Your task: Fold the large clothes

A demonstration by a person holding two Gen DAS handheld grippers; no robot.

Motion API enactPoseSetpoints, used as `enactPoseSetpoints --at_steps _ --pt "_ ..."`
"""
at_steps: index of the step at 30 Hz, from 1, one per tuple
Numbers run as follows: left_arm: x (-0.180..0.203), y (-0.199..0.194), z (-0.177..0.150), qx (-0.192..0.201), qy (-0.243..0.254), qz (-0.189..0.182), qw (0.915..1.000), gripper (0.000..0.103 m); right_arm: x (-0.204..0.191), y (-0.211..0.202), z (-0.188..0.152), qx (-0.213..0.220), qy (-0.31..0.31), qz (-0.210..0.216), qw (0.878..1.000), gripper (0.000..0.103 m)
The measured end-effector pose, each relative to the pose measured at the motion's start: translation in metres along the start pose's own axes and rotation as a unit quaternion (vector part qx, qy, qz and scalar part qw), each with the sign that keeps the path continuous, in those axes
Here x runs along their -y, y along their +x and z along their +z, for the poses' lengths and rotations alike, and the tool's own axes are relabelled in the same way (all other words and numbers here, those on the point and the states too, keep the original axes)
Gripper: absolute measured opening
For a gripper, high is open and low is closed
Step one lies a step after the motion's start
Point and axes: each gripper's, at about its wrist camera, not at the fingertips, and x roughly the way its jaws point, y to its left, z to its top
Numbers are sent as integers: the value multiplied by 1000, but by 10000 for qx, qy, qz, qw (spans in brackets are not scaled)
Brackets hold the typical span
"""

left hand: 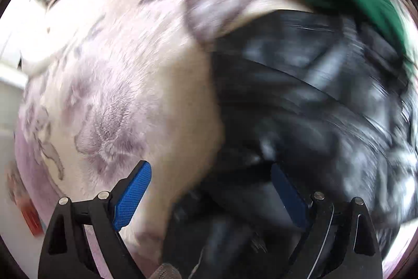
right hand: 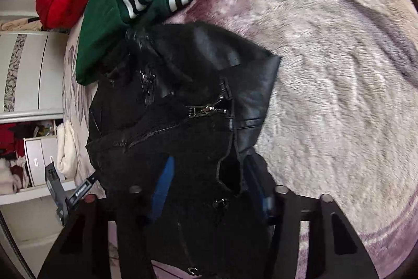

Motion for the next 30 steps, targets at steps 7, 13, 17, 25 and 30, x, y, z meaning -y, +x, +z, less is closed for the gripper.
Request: enactPoseSetpoints --at_steps 7,13,17,25,30 --pt "-20 19 -4 -81 -336 -257 9991 103 -33 -4 -6 639 -396 -682 9948 1" --pt "-25 -4 -12 -101 -265 -209 9994 103 -34 46 -10 -30 -692 -1564 9853 1" --pt "-15 -44 -21 341 260 62 9991 103 -54 23 -11 -4 -717 -1575 9849 10" --pt "-4 -1 -5 217 439 414 9979 103 -77 35 -14 58 -1312 -1531 9795 10" --pt "-25 25 3 -53 -165 -338 9993 103 -48 89 -6 -371 -1118 -2146 9696 0"
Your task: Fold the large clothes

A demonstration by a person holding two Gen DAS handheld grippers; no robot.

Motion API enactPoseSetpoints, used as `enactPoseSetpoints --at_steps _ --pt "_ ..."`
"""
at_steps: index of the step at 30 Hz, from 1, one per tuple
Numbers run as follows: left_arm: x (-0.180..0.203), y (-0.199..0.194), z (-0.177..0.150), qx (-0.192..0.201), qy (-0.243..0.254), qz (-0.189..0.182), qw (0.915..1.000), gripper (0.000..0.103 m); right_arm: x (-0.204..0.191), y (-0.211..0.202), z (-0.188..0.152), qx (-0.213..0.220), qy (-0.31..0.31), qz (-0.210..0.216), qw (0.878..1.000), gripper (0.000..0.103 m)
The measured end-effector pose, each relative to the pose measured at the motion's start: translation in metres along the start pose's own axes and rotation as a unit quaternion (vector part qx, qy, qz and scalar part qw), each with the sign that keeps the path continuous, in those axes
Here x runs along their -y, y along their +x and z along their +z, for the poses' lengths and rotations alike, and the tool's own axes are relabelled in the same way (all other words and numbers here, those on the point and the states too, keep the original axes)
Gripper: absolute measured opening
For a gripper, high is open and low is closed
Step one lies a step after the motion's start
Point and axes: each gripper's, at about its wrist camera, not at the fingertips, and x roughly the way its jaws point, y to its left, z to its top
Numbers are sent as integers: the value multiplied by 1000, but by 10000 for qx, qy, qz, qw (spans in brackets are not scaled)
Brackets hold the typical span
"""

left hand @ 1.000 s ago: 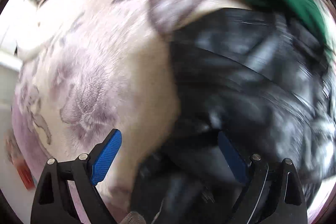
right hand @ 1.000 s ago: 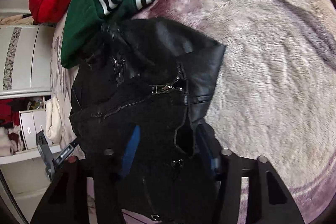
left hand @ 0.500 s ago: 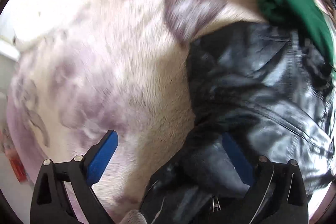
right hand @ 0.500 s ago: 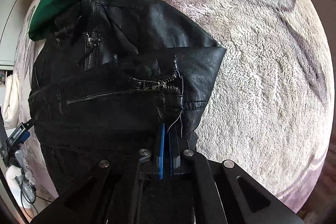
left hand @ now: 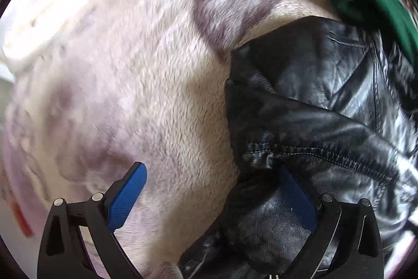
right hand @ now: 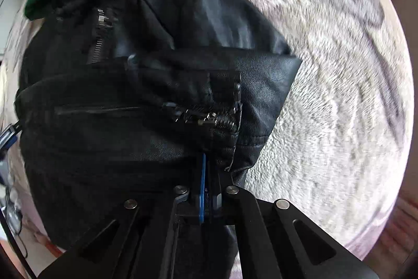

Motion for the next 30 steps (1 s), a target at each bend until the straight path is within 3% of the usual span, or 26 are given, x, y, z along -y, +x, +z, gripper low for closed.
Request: enactPoseSetpoints --at_steps 4,6,8,12,17,21,25,30 --pt "-7 -10 0 -123 -2 -41 9999 103 -21 -12 4 -102 -83 -512 9986 2" --pt "-7 -29 -1 -66 204 99 9997 103 -30 -32 0 16 -34 -366 9993 5" --pt "0 -42 -11 -81 335 -47 9994 103 -38 -45 -6 107 -31 -218 9997 5" --pt "21 -29 -47 -209 919 271 9952 103 -53 -20 -20 -11 13 -515 9987 5" --pt "10 -19 -64 -187 682 10 9975 103 -61 13 -26 -13 224 -695 9973 5" --pt "-5 -9 -57 -97 718 -33 9974 103 -76 23 -28 57 30 -939 9956 5" --pt "5 -7 -62 -84 655 -64 9978 103 -86 31 -39 154 -160 -1080 9939 5" --pt "18 -31 -63 -43 699 205 9973 103 -87 21 -46 166 -89 -910 9957 5"
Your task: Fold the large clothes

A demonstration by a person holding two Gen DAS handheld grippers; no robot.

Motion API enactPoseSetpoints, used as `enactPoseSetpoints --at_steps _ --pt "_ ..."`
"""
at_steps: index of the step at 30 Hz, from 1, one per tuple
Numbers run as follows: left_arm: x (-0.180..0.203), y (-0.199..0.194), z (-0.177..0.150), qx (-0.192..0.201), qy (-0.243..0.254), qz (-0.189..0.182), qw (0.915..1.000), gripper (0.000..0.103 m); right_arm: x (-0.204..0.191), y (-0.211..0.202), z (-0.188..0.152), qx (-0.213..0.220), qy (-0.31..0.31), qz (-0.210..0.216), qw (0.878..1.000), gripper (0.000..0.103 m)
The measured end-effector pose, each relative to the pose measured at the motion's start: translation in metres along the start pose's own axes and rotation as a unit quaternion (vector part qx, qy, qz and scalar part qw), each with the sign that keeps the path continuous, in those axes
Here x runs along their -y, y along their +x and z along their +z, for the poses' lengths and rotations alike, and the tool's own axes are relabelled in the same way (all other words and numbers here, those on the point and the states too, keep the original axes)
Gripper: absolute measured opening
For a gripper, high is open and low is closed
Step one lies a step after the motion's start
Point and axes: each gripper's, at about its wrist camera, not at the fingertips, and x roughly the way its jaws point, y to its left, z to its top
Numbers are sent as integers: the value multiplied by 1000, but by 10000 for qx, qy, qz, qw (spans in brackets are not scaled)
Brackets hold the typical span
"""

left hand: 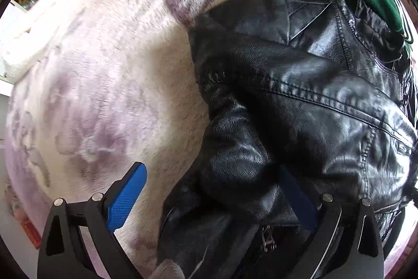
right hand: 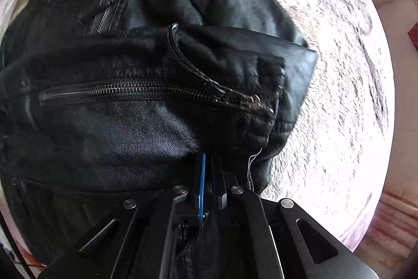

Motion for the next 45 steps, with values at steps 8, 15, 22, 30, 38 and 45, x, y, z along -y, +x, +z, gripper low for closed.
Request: enactPoseSetpoints --at_steps 8,15,22,30,38,45 --pt "17 -102 -70 200 -80 172 9996 103 68 -38 -75 -119 66 834 9964 60" --pt "87 -123 -143 -107 -211 944 9953 103 113 53 -144 -843 -481 510 9940 22" --pt "185 -111 -194 -245 215 1219 9920 103 188 19 -143 -958 -54 2402 9660 45" --pt "342 -75 -253 -401 1845 1081 9760 103 289 45 -100 -798 254 2398 9672 46" --pt "370 -27 -246 -524 1753 1346 9739 103 308 62 -54 -929 493 3580 9278 58" --pt "350 -39 -232 48 1805 1895 9651 80 272 93 43 -1071 1102 4888 8587 58"
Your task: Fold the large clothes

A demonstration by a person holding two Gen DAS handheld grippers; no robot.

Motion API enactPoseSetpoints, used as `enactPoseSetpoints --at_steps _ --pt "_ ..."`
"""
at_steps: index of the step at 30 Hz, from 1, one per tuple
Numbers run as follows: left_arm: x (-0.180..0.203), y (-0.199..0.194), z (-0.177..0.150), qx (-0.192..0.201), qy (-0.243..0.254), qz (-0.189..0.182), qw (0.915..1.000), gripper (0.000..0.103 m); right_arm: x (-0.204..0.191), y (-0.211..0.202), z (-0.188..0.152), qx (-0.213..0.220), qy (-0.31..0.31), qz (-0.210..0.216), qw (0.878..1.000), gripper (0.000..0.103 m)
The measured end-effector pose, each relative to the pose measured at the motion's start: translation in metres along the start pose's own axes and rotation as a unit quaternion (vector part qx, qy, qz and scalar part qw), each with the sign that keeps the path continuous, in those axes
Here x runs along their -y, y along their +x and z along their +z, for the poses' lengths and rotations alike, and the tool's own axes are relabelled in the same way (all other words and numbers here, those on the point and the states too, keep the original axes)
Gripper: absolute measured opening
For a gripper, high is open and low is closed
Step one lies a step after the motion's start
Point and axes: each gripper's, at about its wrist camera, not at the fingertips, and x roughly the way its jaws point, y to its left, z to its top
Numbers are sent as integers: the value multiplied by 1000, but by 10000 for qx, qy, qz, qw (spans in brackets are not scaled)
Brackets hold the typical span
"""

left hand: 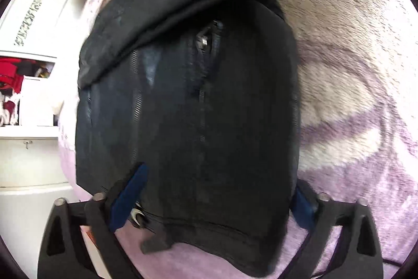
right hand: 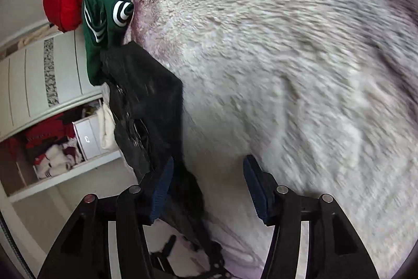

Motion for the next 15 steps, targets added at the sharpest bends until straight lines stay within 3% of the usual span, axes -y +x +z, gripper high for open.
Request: enactPoseSetpoints --at_steps 2,5,7,8,11,13,15 --pt "-7 5 1 -38 -23 -205 9998 57 -3 19 27 -75 120 295 9995 58" --pt "-4 3 1 38 138 -298 9995 29 -28 64 36 -280 202 544 9979 58" --pt "0 -3 1 157 234 -190 9994 22 -44 81 28 -267 197 521 9981 56" --pt "4 -4 -1 184 214 -176 9994 19 -47 87 28 -286 151 572 9978 35" --pt "-8 -11 0 240 18 -305 9992 14 -48 78 12 -193 142 458 9987 17" --pt "-22 -13 0 266 -126 -433 9986 7 -67 76 5 -83 -1 341 9994 13" --pt "-39 -23 0 383 -312 -512 9975 6 -95 72 -3 -4 -205 184 9996 11"
